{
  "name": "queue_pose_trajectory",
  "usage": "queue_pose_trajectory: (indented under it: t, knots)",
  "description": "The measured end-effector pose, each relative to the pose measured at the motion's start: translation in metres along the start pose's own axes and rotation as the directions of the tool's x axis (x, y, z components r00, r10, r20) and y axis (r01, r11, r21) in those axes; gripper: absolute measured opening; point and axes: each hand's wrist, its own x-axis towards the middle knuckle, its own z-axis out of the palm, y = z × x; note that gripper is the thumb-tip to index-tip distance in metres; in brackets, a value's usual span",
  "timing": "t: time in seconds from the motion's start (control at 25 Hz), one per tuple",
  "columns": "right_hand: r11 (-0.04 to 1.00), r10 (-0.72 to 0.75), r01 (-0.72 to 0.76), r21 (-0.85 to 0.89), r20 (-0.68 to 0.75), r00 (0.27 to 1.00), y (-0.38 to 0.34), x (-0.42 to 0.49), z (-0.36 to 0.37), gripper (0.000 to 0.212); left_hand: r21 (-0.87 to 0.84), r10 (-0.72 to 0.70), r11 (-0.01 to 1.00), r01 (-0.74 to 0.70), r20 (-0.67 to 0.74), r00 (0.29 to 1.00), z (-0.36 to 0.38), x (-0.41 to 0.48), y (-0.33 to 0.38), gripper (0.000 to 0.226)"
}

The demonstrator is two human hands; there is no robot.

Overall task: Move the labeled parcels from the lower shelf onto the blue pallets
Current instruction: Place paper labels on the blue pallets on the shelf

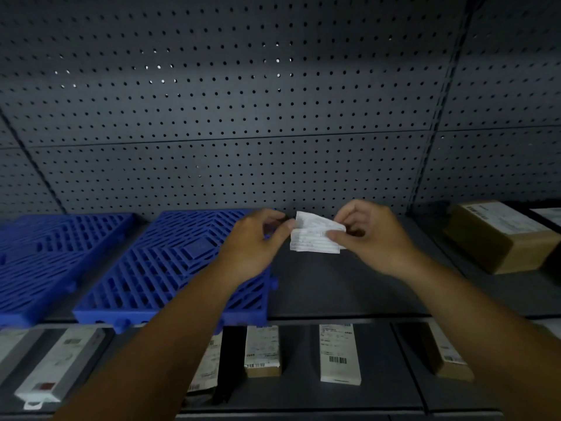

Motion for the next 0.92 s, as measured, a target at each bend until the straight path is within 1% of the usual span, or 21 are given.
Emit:
queue_pose_trajectory:
  t: [0.08,0.16,0.32,0.52,0.64,0.72,0.84,0.92]
  knots:
    - [0.997,-0.06,0.058,0.052,0.04,0.997,-0.019,-0.002,-0.006,0.019,-0.133,0.009,0.991,0.0,0.064,0.998,-0.007,0.001,0.008,0.028]
    - [0.992,-0.102,0.097,0.078,0.063,0.993,-0.032,-0.007,-0.007,0.019,-0.21,0.053,0.977,-0.031,0.101,0.993,-0.01,-0.003,0.016,0.02]
    - [0.985,-0.14,0.134,0.109,0.054,0.989,-0.04,-0.022,-0.006,0.019,-0.242,0.131,0.963,-0.122,0.024,0.991,-0.012,-0.017,0.021,0.021]
    - [0.973,-0.141,0.138,0.184,0.006,0.99,-0.042,-0.034,0.0,0.02,-0.276,0.149,0.947,-0.167,-0.084,0.985,-0.01,-0.042,0.021,0.018]
    - [0.962,-0.156,0.164,0.216,-0.056,0.986,-0.043,-0.04,0.003,0.019,-0.295,0.134,0.943,-0.156,-0.094,0.987,-0.011,-0.053,0.026,0.021]
    - [0.957,-0.171,0.185,0.223,-0.081,0.982,-0.044,-0.042,0.004,0.019,-0.331,0.113,0.935,-0.13,-0.069,0.991,-0.013,-0.059,0.029,0.024]
    - [0.952,-0.19,0.202,0.23,-0.072,0.979,-0.046,-0.045,0.006,0.019,-0.42,0.046,0.906,-0.051,-0.022,0.999,-0.013,-0.068,0.032,0.024]
    - [0.95,-0.19,0.2,0.239,-0.066,0.98,-0.045,-0.047,0.007,0.018,-0.457,0.021,0.889,-0.031,-0.026,0.999,-0.011,-0.072,0.033,0.022]
